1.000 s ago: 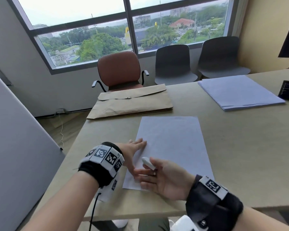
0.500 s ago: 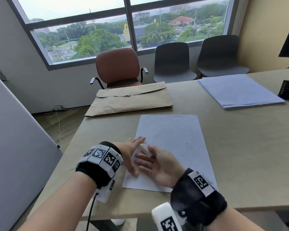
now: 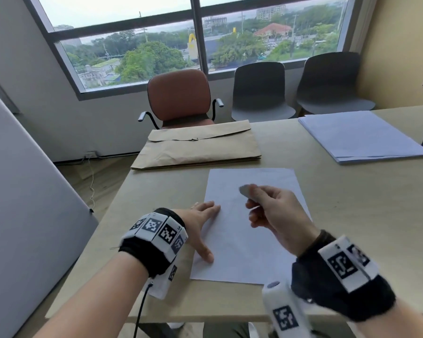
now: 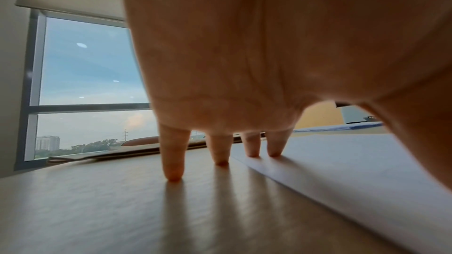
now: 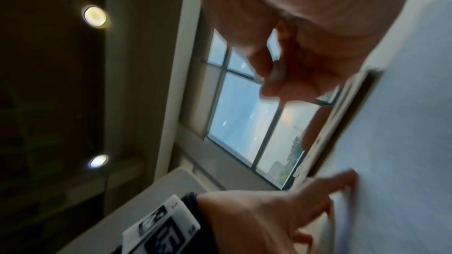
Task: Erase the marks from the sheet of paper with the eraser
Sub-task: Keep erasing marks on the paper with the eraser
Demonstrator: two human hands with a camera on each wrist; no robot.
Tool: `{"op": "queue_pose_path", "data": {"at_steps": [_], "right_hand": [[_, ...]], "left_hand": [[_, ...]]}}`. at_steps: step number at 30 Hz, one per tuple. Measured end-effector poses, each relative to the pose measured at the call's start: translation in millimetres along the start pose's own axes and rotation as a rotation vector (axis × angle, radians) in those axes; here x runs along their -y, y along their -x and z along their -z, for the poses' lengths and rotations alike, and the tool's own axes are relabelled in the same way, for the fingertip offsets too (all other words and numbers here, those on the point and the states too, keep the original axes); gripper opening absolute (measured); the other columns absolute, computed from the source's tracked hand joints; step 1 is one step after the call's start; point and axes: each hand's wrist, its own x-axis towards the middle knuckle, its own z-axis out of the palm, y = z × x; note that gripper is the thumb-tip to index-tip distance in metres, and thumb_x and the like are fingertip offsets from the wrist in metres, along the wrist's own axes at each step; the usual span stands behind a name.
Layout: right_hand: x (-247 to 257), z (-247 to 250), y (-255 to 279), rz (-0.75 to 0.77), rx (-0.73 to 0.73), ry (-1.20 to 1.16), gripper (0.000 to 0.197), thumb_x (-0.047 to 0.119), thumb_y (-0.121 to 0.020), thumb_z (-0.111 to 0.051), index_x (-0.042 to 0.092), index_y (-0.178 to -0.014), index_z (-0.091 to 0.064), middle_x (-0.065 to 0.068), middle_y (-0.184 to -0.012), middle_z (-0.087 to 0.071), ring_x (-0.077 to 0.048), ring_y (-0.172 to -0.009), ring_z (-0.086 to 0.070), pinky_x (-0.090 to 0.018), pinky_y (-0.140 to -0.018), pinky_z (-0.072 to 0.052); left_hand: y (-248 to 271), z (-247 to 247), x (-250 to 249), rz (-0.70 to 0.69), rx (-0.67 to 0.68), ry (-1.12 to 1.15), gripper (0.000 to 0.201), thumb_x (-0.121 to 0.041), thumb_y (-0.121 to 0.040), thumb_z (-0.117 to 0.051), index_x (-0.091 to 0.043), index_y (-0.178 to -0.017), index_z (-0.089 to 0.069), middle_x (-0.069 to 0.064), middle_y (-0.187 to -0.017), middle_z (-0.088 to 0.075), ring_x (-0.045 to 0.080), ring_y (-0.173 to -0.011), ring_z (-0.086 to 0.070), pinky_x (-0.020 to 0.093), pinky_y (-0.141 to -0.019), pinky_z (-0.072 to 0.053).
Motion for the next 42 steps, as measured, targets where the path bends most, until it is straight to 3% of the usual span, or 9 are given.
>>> {"op": "queue_pose_path", "data": {"at_steps": [5,11,15,18,22,25,30,37,42], "right_hand": [[25.6,2.3,-27.1,-0.012,0.365,0.804,0.019,0.023,-0.089,-0.059,0.005,-0.093,-0.065,-0.001,-0.069,-0.063,-0.009,-0.047,-0.054,-0.017,-0.045,-0.048],[16.9,3.5,-52.7,-0.089,0.439,1.392,0.023,0.021,-0.087,-0.057,0.002,-0.079,-0.065,-0.001,-0.064,-0.063,-0.011,-0.043,-0.051,-0.019,-0.041,-0.044],[14.4,-6.9,-43.2,0.055,0.381,1.636,0.033,0.015,-0.087,-0.049,0.011,-0.055,-0.042,-0.002,-0.058,-0.047,-0.017,-0.049,-0.045,-0.021,-0.047,-0.036],[1.1,-15.8,-30.2,0.164,0.405,1.668,0.040,0.020,-0.090,-0.046,0.017,-0.056,-0.026,0.001,-0.060,-0.033,-0.026,-0.065,-0.042,-0.022,-0.049,-0.026],[4.8,-10.5,-34.9,0.156,0.428,1.674,0.042,0.021,-0.089,-0.048,0.015,-0.054,-0.027,-0.002,-0.057,-0.033,-0.014,-0.050,-0.031,-0.021,-0.046,-0.022],[8.5,-14.6,-36.9,0.154,0.388,1.683,0.039,0.017,-0.087,-0.048,0.013,-0.054,-0.028,-0.003,-0.057,-0.033,-0.016,-0.050,-0.030,-0.021,-0.046,-0.023],[-0.2,-35.1,-35.0,0.254,0.506,1.577,0.040,0.014,-0.086,-0.049,0.018,-0.055,-0.024,0.001,-0.057,-0.031,-0.020,-0.055,-0.035,-0.020,-0.045,-0.022],[5.6,-20.3,-43.8,0.218,0.425,1.657,0.041,0.020,-0.084,-0.053,0.015,-0.053,-0.026,-0.003,-0.055,-0.031,-0.014,-0.049,-0.027,-0.023,-0.045,-0.022],[1.4,-29.3,-37.7,0.286,0.498,1.563,0.043,0.013,-0.084,-0.051,0.019,-0.051,-0.025,0.001,-0.051,-0.031,-0.009,-0.047,-0.027,-0.020,-0.045,-0.020]], "left_hand": [[0.8,-1.5,-7.6,0.001,-0.073,0.002,0.112,-0.051,-0.072,-0.073,-0.024,-0.151,0.002,-0.010,-0.158,0.007,0.015,-0.145,-0.009,0.032,-0.115,-0.017],[-2.1,0.7,-13.9,-0.019,-0.081,-0.035,0.117,-0.045,-0.068,-0.079,-0.012,-0.150,-0.002,-0.002,-0.158,0.007,0.018,-0.146,0.005,0.034,-0.119,-0.003],[-3.1,-1.1,-17.7,-0.019,-0.075,-0.002,0.121,-0.045,-0.070,-0.077,-0.009,-0.150,0.006,0.003,-0.158,0.013,0.018,-0.147,-0.001,0.027,-0.118,-0.009],[-3.7,-3.7,-25.0,-0.024,-0.069,-0.051,0.121,-0.048,-0.072,-0.075,-0.011,-0.149,0.010,0.009,-0.158,0.014,0.023,-0.147,0.004,0.034,-0.119,-0.008],[-4.9,-3.9,-26.4,-0.008,-0.032,-0.081,0.122,-0.051,-0.073,-0.072,-0.014,-0.149,0.016,0.009,-0.157,0.019,0.025,-0.146,0.008,0.035,-0.119,-0.005],[-5.5,-4.5,-26.9,-0.002,-0.032,-0.107,0.121,-0.054,-0.074,-0.070,-0.014,-0.148,0.017,0.010,-0.156,0.020,0.025,-0.146,0.008,0.035,-0.118,-0.003],[-8.6,-8.9,-28.3,0.022,-0.026,-0.117,0.125,-0.056,-0.071,-0.071,-0.015,-0.149,0.018,0.007,-0.156,0.022,0.025,-0.145,0.013,0.039,-0.117,-0.001],[-5.9,-10.7,-23.3,0.032,-0.003,-0.074,0.126,-0.057,-0.072,-0.069,-0.014,-0.145,0.025,0.001,-0.154,0.028,0.018,-0.144,0.018,0.041,-0.117,0.002],[-9.5,-11.4,-22.6,0.035,-0.003,-0.092,0.128,-0.059,-0.071,-0.069,-0.014,-0.146,0.024,0.002,-0.155,0.026,0.019,-0.145,0.018,0.044,-0.117,0.000]]}}
